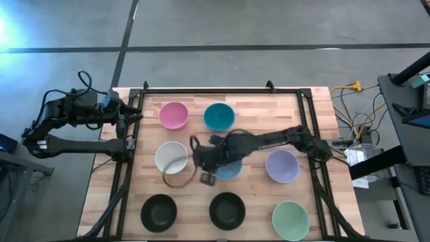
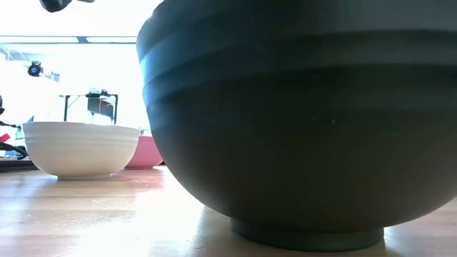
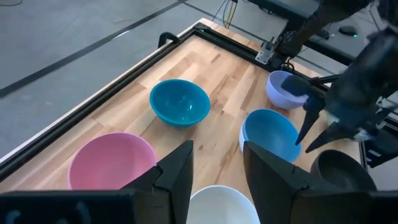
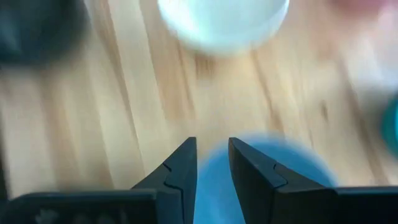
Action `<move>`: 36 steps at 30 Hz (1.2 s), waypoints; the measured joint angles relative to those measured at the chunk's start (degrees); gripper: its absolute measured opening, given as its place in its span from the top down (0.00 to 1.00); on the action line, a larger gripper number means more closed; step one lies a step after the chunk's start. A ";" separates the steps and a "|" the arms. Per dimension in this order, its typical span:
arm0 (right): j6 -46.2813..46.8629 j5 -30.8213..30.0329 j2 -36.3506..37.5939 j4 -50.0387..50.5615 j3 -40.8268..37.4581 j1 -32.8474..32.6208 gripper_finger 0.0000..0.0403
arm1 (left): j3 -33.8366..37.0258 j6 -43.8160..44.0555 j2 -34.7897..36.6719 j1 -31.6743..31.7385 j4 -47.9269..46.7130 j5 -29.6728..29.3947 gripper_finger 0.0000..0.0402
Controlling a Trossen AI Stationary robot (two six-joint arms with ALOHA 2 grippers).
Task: Nest bowls inside each other
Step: Stack the pink bowl on top of the light blue bowl
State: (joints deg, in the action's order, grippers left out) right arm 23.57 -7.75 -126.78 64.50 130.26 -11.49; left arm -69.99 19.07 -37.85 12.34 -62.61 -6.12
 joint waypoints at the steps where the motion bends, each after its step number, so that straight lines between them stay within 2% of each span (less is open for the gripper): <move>1: 0.00 0.00 0.24 -3.10 0.00 0.84 0.79 | 0.11 0.02 0.00 0.00 0.00 -0.01 0.69; 6: -0.02 2.02 0.99 -15.36 -0.22 5.90 0.79 | 0.25 0.09 0.13 0.00 -0.33 -0.03 0.69; 10: -0.03 11.27 1.01 -24.15 -1.41 10.85 0.79 | 0.27 0.66 0.76 0.00 -1.21 -0.03 0.69; 13: -2.23 15.59 1.01 -28.71 -3.04 14.47 0.79 | 0.27 2.93 1.48 0.00 -1.44 -0.13 0.69; 16: -11.25 16.75 1.01 -29.05 -4.26 17.68 0.79 | 0.28 3.11 2.21 0.00 -1.44 -0.16 0.69; 20: -31.61 16.55 0.74 -29.36 -4.83 19.97 0.79 | 0.86 3.14 2.83 0.00 -1.40 -1.64 0.69; 23: -41.95 17.38 -0.76 -30.18 -4.79 20.49 0.79 | 1.39 3.67 2.97 0.04 -1.34 -3.52 0.69; 28: -52.11 22.47 -5.28 -29.05 -4.87 22.21 0.76 | 2.96 7.58 2.71 0.02 -0.78 -6.32 0.69; 31: -56.67 22.29 -7.48 -30.71 -4.87 22.77 0.72 | 3.33 7.67 2.08 0.02 -0.71 -6.41 0.69; 36: -57.06 19.57 -10.76 -36.56 -4.14 23.49 0.65 | 3.34 7.72 0.35 0.00 -0.56 -6.41 0.69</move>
State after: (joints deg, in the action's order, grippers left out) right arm -33.49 11.83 -137.54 27.94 126.11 12.00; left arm -66.65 26.79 -37.50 12.34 -63.17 -12.53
